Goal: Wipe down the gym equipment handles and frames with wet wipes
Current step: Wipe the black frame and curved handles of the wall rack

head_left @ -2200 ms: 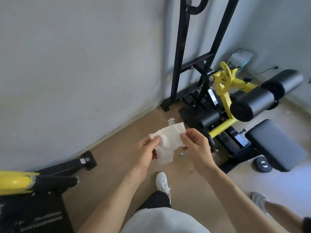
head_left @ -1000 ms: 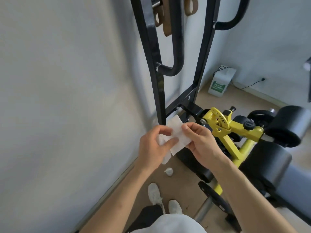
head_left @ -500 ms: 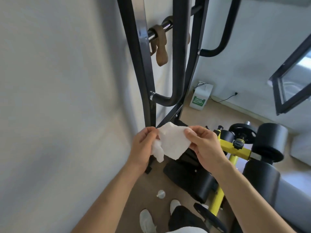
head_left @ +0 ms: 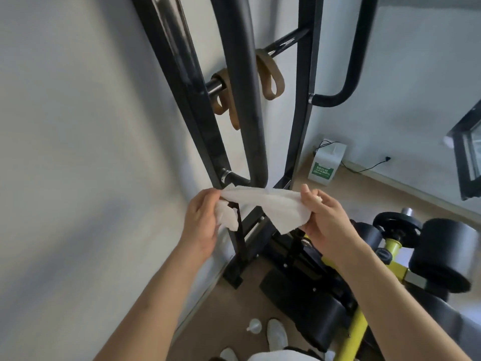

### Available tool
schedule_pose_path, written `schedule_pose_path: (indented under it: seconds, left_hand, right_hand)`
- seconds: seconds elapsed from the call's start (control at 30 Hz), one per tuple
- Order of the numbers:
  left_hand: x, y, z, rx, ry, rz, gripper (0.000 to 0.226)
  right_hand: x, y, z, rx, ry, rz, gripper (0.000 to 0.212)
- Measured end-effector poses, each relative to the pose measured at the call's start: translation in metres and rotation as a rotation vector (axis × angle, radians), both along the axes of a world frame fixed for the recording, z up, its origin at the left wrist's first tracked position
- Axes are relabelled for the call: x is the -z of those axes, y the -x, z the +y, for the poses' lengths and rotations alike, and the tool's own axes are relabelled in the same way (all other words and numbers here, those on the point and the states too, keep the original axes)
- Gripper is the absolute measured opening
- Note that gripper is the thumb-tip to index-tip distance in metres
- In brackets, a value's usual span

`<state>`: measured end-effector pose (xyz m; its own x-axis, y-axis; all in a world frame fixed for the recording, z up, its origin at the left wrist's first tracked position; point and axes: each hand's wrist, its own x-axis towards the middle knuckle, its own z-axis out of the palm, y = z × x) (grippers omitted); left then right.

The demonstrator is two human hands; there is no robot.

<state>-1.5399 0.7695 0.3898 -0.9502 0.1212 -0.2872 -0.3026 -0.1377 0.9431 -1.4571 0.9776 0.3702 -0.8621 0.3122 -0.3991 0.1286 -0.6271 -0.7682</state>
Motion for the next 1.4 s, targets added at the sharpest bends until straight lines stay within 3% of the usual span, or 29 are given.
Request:
schedule_pose_path:
  seconds: [0.17,0.3,0.4,0.5,0.6,0.7,0.8,0.93,1.03,1.1,1.17,1.27,1.4]
  left_hand:
    - [0.006,-0.001,0.004,-0.033,0.041,-0.016,0.02]
    - [0.005,-0.004,0.011,-0.057,-0.123,0.028,0.022]
    - [0.0,-0.013,0.012,0.043,0.008,0.168,0.018]
    - [-0.007,-0.028,0.014,0.167,0.182,0.319,0.015]
    - [-0.007,-0.04,0.021,0.299,0.245,0.355,0.012]
    - [-0.008,-0.047,0.025,0.387,0.271,0.309,0.012]
    - [-0.009,-0.048,0.023,0.45,0.247,0.248,0.017]
    - [-0.011,-0.038,0.015,0.226,0.292,0.281,0.016]
    - [-0.014,-0.021,0.011,0.107,0.341,0.309,0.011]
    - [-0.02,-0.007,0.014,0.079,0.324,0.302,0.012]
    - [-0.025,0.004,0.023,0.064,0.235,0.261,0.029]
    - [-0.029,0.017,0.034,0.046,0.022,0.187,0.05]
    - [-0.028,0.02,0.039,-0.076,0.09,0.29,0.042]
  right_hand:
    - [0.006,0.01,0.02,-0.067,0.081,-0.038,0.029]
    - [0.001,0.012,0.019,-0.117,0.042,-0.028,0.025]
    - [-0.005,0.007,0.013,-0.181,0.041,0.01,0.029]
    - [-0.005,-0.002,-0.001,-0.162,0.001,0.004,0.017]
    - [-0.008,-0.009,-0.017,-0.168,-0.04,0.064,0.021]
    - [-0.01,-0.012,-0.03,-0.229,-0.297,0.131,0.035]
    - [-0.004,-0.011,-0.034,-0.201,-0.496,0.116,0.03]
    - [-0.001,-0.003,-0.028,-0.177,-0.458,0.063,0.016]
    - [0.0,0.005,-0.019,0.047,-0.307,-0.019,0.016]
    - [-0.001,0.011,-0.014,0.249,-0.343,-0.042,0.01]
    - [-0.006,0.019,-0.018,0.362,-0.463,-0.009,0.009]
    - [-0.013,0.035,-0.037,0.274,-0.613,0.159,0.017]
    - [-0.009,0.046,-0.044,0.111,-0.577,0.303,0.022]
